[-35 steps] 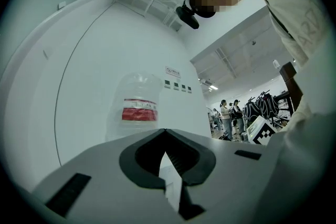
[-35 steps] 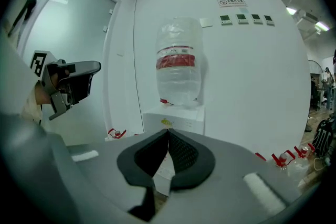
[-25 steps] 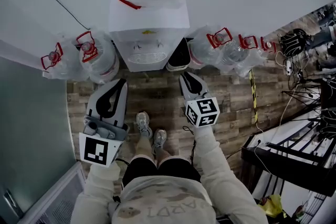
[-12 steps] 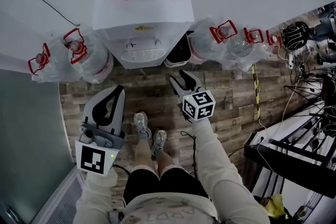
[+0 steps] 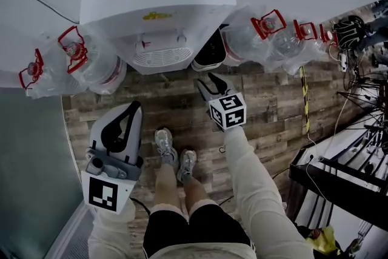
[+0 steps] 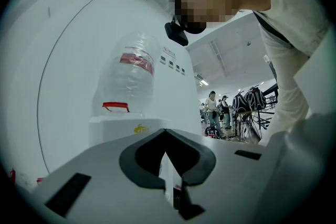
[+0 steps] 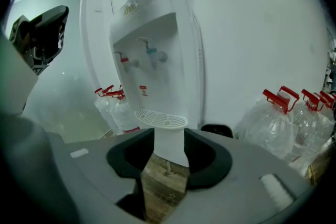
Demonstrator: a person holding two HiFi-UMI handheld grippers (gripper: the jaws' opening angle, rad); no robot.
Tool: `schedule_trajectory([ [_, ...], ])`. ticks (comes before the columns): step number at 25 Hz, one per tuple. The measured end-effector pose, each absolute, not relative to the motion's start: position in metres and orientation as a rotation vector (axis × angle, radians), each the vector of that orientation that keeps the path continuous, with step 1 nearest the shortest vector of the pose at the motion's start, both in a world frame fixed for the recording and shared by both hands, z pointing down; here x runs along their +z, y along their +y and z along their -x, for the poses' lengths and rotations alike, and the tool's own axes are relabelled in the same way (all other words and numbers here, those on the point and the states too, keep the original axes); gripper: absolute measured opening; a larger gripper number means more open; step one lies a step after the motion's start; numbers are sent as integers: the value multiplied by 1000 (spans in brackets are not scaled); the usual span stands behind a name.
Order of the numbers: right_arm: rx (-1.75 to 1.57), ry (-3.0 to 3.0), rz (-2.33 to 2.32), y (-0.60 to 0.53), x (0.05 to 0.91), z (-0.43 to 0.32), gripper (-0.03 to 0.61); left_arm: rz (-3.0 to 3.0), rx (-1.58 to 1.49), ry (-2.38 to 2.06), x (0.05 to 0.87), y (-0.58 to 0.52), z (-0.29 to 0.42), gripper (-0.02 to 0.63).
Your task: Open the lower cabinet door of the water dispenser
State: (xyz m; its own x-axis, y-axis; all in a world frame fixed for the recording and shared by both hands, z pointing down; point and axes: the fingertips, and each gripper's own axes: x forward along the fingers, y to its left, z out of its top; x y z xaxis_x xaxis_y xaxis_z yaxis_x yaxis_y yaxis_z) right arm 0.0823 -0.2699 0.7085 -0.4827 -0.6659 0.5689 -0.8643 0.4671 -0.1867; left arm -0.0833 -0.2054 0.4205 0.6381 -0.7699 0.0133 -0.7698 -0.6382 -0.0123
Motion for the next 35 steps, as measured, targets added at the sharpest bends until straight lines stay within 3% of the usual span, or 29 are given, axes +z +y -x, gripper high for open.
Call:
schedule_trajectory([
  [14, 652, -2270, -1250, -320, 829, -79, 270, 2854, -28, 1290, 518, -218, 80, 3],
  [24, 653, -2212, -1232, -367, 892, -76, 293, 2824, -64, 1275, 556, -245, 94, 5],
  [35, 735, -2263, -1231, -391, 907, -61, 308, 2818, -69, 1305, 581, -254, 108, 5],
])
